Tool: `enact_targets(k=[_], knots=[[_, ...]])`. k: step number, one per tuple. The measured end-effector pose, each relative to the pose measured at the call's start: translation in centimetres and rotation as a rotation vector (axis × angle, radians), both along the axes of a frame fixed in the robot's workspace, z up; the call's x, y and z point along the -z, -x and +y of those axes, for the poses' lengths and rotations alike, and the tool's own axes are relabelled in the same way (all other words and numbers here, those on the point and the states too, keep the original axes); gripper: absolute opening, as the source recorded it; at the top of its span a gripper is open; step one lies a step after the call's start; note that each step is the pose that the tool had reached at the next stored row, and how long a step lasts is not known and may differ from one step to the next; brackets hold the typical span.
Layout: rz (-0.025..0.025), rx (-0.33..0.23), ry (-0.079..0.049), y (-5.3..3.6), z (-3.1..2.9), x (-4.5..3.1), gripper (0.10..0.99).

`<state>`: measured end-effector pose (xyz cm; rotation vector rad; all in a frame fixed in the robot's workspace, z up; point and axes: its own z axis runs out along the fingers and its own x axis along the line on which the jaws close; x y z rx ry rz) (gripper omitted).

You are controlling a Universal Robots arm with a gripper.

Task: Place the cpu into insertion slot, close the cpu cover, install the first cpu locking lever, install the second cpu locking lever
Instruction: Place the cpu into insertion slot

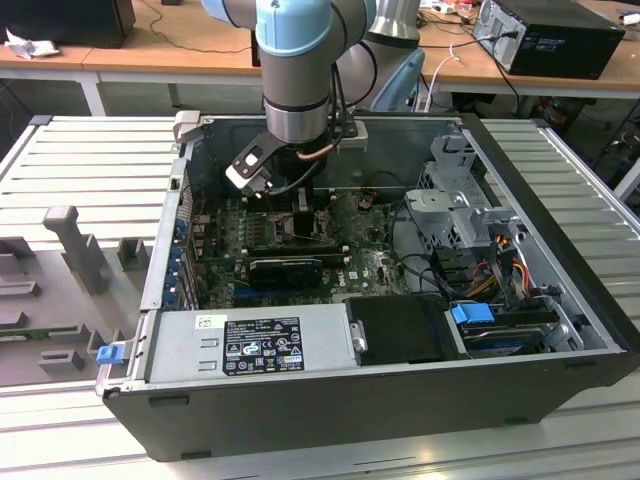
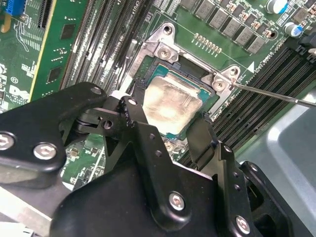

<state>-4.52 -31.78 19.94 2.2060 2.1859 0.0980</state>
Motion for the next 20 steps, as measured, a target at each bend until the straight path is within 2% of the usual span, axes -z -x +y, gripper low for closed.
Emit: enact_targets(k=[4,8,9,10,11,12,17,20], knots=[[0.0005,0.000,0.000,0.01,-0.01,-0.09,0.604],[0.0011,-0.001,-0.001,0.00,0.00,-1.21,0.604],[0.0023,-0.001,-0.001,-0.03,-0.09,-1.22,0.588],[0.0031,-0.001,-0.001,-0.04,-0.16,-1.23,0.463],[0.0036,-0.001,-0.001,-0.05,-0.19,-1.24,0.400],[0.0039,0.000,-0.001,-0.05,-0.21,-1.25,0.400],[0.0067,0.000,-0.001,-0.08,-0.23,-1.47,0.106],[0.0074,-0.001,-0.001,-0.08,-0.23,-1.84,0.106]])
